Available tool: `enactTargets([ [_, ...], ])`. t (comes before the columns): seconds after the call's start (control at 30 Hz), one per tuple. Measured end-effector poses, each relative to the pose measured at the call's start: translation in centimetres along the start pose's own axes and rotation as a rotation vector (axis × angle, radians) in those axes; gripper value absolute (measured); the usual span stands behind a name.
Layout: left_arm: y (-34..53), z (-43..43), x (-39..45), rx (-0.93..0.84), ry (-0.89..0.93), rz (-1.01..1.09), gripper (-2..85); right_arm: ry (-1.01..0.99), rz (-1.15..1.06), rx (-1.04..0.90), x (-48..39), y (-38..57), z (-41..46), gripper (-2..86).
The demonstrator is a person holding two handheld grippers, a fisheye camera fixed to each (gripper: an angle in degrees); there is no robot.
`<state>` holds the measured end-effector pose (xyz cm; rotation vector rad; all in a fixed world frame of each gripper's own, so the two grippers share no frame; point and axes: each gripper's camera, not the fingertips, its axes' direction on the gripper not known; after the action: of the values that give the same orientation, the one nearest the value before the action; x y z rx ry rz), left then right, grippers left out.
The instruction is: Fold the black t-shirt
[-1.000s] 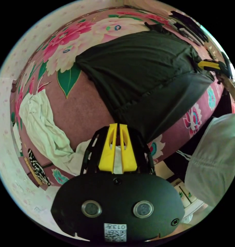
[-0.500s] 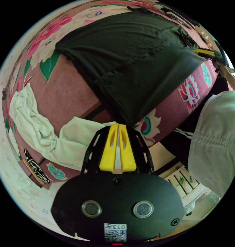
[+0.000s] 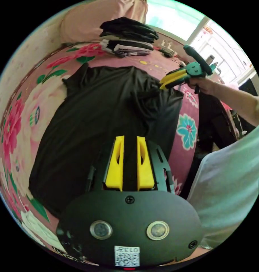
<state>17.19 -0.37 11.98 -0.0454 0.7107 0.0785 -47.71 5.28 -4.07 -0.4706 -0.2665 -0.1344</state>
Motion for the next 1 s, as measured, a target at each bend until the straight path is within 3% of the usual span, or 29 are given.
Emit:
enactTargets([
  [0.23,-10.9,4.3,1.0,-0.076,0.072,0.051,11.9,-0.048,0.181,0.067,4.6,3.8,0.5,8.7],
  [0.37,-13.7,6.4,1.6,-0.165,0.066,0.049,7.5,-0.032,0.190,0.052,6.3,4.2,1.5,7.7],
  [0.5,-14.7,6.8,2.5,-0.178,0.051,0.044,1.6,-0.082,0.164,0.015,7.1,4.4,2.2,2.8],
  [0.57,-14.6,5.1,3.4,-0.080,0.038,0.065,0.7,0.003,0.153,0.049,7.4,5.2,0.8,1.6],
  [0.77,-12.7,1.1,7.1,0.116,-0.006,0.181,0.3,-0.052,0.188,0.215,8.2,10.0,-2.7,0.8],
  [1.0,-10.9,3.4,13.3,0.002,-0.108,0.395,0.3,-0.091,0.277,0.152,7.8,14.5,-0.4,1.5],
])
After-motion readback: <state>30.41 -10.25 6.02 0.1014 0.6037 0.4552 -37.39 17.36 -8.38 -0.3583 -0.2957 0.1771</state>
